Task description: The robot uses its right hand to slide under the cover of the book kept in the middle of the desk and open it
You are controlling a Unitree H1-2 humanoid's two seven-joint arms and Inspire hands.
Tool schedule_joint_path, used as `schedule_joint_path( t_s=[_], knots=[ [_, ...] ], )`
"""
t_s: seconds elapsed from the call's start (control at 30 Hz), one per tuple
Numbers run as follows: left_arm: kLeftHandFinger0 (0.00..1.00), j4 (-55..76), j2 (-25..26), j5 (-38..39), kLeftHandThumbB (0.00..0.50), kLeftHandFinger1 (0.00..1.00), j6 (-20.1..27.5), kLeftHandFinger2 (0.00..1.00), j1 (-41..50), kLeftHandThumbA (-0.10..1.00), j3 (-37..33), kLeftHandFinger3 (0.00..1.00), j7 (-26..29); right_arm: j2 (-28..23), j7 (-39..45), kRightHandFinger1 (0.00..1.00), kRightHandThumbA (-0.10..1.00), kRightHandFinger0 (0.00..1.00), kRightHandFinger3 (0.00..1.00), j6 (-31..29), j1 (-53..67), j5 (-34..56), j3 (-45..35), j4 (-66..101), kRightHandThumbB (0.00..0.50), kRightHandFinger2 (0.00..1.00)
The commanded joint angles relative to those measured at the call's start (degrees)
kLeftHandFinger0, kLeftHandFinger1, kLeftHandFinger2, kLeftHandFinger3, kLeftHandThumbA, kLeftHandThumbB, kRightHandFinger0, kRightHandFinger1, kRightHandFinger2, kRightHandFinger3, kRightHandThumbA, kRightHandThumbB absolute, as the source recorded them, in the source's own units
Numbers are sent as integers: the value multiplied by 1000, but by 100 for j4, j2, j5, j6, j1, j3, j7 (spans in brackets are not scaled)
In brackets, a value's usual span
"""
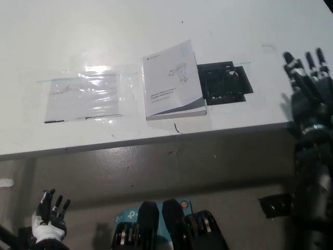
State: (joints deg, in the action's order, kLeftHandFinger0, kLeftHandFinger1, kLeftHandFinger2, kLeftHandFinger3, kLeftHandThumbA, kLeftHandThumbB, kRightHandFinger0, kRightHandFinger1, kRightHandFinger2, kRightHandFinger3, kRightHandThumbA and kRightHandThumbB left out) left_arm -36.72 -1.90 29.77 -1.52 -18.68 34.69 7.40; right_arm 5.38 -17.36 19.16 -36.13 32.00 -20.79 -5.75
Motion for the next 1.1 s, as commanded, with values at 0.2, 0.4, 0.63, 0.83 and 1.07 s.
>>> schedule_joint_path(
  t_s=[0.2,0.4,0.63,0.83,1.07],
  knots=[
    [807,-2,91,146,180,852,182,939,-90,816,-46,942,-47,25,282,1000,1000,912,1000,-512,-767,-189,124,-1665,198,1000],
    [752,12,84,139,179,821,200,925,-100,796,-38,927,43,102,398,1000,1000,855,1000,-942,-965,-380,223,-2504,168,1000],
    [752,-38,91,134,189,822,251,903,-118,784,-48,917,28,258,448,1000,1000,866,1000,-1108,-1000,-512,352,-2832,160,1000],
    [722,-79,111,125,188,788,249,891,-111,792,-38,934,78,347,498,1000,1000,843,1000,-1173,-1008,-566,467,-2943,162,1000],
    [736,-76,108,164,149,788,230,888,-103,809,-26,899,90,408,418,955,1000,784,1000,-1229,-1256,-669,556,-3073,181,986]
  ],
)
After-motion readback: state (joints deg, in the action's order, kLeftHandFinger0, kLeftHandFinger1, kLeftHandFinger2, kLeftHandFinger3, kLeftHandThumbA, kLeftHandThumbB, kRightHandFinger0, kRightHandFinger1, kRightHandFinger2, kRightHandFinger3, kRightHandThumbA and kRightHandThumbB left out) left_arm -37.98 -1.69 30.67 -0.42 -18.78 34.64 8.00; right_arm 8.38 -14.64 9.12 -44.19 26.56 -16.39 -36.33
